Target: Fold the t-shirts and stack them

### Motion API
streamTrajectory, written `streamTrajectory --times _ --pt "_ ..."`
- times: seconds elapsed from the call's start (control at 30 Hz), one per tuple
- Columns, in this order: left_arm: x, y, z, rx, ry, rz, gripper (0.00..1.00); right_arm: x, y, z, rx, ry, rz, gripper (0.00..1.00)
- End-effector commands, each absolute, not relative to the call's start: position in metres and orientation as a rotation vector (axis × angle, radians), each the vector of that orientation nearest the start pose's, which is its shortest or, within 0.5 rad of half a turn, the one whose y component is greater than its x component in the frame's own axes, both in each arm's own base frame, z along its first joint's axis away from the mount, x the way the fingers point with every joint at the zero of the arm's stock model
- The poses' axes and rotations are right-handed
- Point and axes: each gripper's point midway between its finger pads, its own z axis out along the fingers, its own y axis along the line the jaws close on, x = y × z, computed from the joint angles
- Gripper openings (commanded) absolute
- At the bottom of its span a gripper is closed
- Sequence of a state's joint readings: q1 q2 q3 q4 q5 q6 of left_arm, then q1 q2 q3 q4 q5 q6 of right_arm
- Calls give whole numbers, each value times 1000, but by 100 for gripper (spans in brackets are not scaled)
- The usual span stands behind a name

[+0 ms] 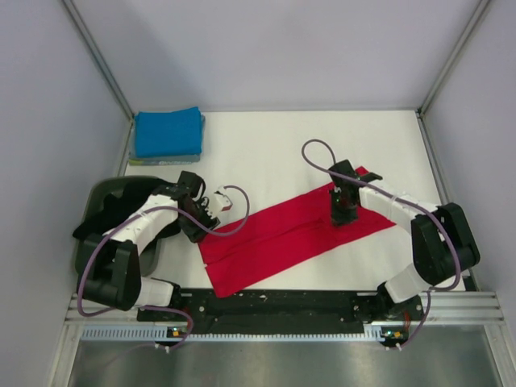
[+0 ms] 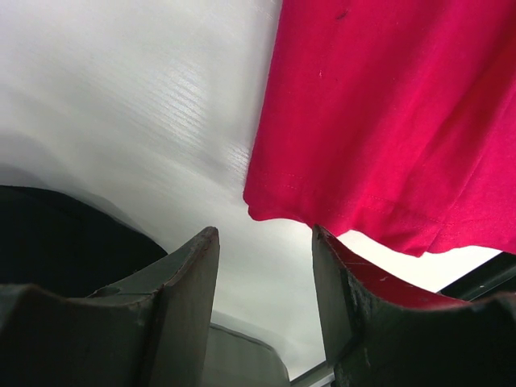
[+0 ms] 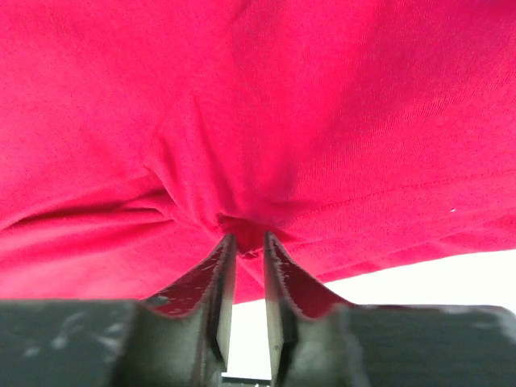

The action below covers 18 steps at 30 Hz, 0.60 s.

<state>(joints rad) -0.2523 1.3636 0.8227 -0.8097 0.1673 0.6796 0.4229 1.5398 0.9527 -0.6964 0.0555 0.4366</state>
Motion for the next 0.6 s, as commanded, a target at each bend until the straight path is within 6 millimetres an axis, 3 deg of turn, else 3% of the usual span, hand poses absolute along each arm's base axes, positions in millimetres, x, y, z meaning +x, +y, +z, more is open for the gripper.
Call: streamTrajectory --times 0.0,0.1,0.2,0.3,0.43,0.57 --pt "227 -64 48 1322 2524 -169 54 245 128 47 65 2835 152 24" --pt "226 -64 48 1324 2524 -169 54 240 131 53 65 2825 192 30" --pt "228 -63 50 1321 2522 -165 54 245 130 72 61 2768 209 30" --pt "228 -67 55 1318 2514 -190 54 257 116 91 81 2706 163 33" --pt "240 -76 70 1266 2475 -214 54 276 70 101 278 2651 165 33" --pt "252 -82 72 1225 2452 -218 54 288 2 98 596 2524 127 35"
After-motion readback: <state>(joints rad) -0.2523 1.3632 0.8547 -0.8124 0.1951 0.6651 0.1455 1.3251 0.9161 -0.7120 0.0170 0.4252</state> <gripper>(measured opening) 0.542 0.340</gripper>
